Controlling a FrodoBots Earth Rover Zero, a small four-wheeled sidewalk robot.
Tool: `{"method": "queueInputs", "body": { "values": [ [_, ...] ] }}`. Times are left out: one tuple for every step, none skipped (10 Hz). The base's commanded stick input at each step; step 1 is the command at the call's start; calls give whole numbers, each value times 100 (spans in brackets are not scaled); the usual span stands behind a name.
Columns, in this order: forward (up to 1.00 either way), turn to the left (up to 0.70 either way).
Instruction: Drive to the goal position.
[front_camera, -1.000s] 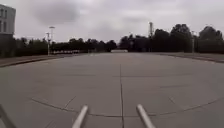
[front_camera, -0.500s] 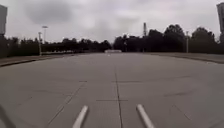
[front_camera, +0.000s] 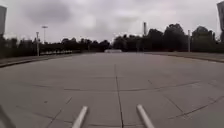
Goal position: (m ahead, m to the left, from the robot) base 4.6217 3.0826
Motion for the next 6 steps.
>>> {"method": "queueInputs", "body": {
  "values": [
    [100, 1],
    [100, 22],
    [100, 27],
    [100, 16],
    [100, 1],
    [100, 0]
  ]
}}
